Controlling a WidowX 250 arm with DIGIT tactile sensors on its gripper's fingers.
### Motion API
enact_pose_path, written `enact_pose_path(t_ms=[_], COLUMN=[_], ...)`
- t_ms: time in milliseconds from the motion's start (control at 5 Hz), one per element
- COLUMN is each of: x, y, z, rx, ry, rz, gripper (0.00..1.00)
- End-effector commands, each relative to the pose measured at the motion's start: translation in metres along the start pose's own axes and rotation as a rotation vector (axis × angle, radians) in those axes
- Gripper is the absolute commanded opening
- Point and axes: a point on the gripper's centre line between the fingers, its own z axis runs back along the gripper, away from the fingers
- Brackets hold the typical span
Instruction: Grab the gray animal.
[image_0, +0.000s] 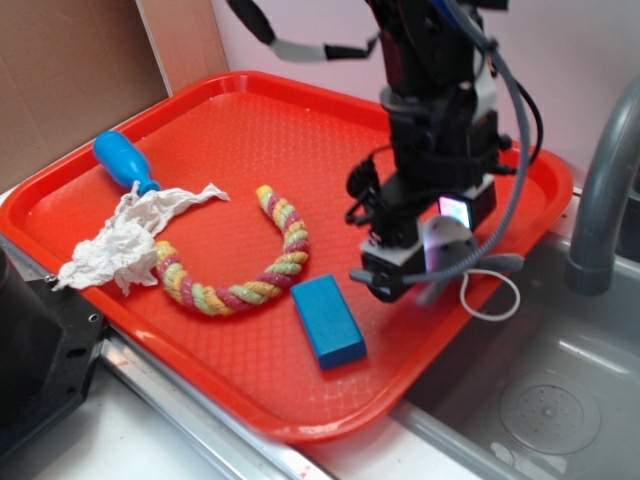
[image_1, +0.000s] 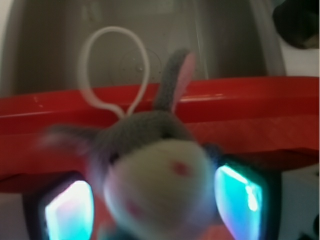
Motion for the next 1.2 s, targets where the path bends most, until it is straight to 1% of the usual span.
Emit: enact_pose_path(t_ms=[0,200,400,600,800,1000], x=[-0.009,-0.014,-0.022,-0.061,-0.097,-0.130], y=[-0.033,-0.037,-0.039,-0.044,-0.054,-0.073], z=[-0.006,0.008,0.023,0.080,0.133,0.177], rx=[0.046,0.065,0.088,0.068,0.058,0.085], ry=[0.022,0.020,0.016,-0.033,-0.015,0.056], rz=[0.063,0.137,0.273,0.529,0.784,1.034], gripper=[0.00,0.00,0.00,0.00,0.00,0.00])
